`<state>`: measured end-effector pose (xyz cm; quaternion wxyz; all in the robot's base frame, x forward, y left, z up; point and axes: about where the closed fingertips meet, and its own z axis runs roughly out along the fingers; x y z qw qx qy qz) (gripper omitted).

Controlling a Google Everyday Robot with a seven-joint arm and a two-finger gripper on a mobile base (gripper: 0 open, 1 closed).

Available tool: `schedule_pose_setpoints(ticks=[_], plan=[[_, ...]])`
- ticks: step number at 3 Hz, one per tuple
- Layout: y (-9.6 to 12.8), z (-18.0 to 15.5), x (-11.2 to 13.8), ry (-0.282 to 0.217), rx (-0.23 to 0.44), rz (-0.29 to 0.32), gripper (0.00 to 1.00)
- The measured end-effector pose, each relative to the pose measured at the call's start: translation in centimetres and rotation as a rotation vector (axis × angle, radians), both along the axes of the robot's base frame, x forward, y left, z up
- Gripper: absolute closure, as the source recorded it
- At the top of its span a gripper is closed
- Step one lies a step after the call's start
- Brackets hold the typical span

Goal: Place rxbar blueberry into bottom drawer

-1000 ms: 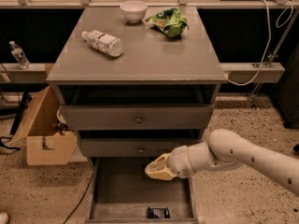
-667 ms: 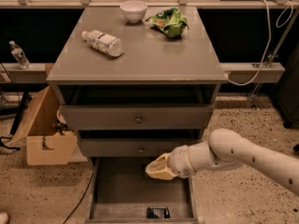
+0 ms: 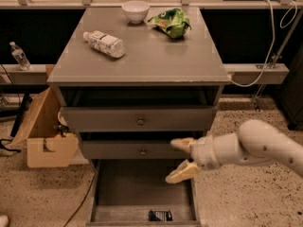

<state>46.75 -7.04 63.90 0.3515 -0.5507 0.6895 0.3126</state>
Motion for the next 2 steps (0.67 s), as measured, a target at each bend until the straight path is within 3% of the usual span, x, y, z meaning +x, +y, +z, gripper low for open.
schedule_pose_setpoints(ticks=[2], plan=[[-9.3, 10.7, 2.6, -0.204, -0.099, -0.100, 0.00]])
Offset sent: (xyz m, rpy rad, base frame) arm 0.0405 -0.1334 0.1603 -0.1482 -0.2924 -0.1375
